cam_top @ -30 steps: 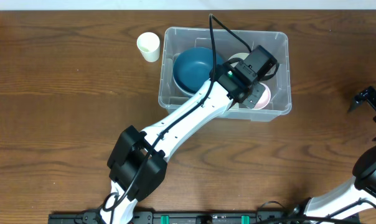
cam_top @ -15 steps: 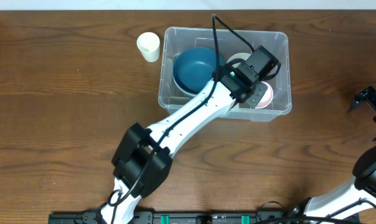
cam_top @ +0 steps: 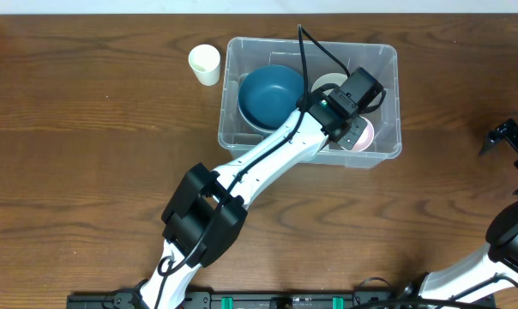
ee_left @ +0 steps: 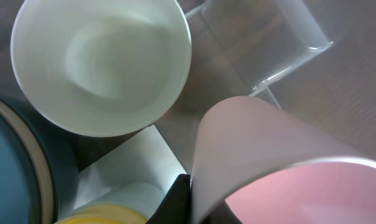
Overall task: Pack container
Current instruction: 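Lower the pink cup into the bin and open the left gripper, then withdraw the left gripper toward the white cup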
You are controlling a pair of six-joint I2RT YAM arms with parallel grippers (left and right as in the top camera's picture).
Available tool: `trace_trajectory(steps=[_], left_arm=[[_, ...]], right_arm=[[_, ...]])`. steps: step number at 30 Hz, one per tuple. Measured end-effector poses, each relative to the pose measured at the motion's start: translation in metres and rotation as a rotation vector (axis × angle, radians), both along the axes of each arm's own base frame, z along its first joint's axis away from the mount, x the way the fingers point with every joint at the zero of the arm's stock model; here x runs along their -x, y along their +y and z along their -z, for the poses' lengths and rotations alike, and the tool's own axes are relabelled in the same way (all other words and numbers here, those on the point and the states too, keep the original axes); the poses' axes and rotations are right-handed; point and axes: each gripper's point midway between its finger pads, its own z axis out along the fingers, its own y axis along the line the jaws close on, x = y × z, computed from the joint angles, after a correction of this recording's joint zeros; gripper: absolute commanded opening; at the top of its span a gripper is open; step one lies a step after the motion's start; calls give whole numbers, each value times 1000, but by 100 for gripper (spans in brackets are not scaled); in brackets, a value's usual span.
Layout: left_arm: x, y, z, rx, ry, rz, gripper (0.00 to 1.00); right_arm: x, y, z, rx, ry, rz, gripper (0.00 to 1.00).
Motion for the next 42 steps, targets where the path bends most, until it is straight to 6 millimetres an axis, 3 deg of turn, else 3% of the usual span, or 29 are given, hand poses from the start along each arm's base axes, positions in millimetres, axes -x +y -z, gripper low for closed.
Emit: trace_trajectory(steps=[14, 21, 30, 34, 42], left_arm=[[-2, -3, 7, -2, 2, 1, 7], [1, -5, 22, -20, 22, 8, 12], [1, -5, 22, -22, 23, 8, 12], [1, -5, 22, -20, 21, 11, 24], [-7, -8, 18, 4, -1, 3, 29]], right_arm=[[0, 0, 0, 0, 0, 0, 99], [0, 0, 0, 0, 0, 0, 99], [0, 0, 0, 0, 0, 0, 99], [0, 0, 0, 0, 0, 0, 99], [0, 0, 0, 0, 0, 0, 99]])
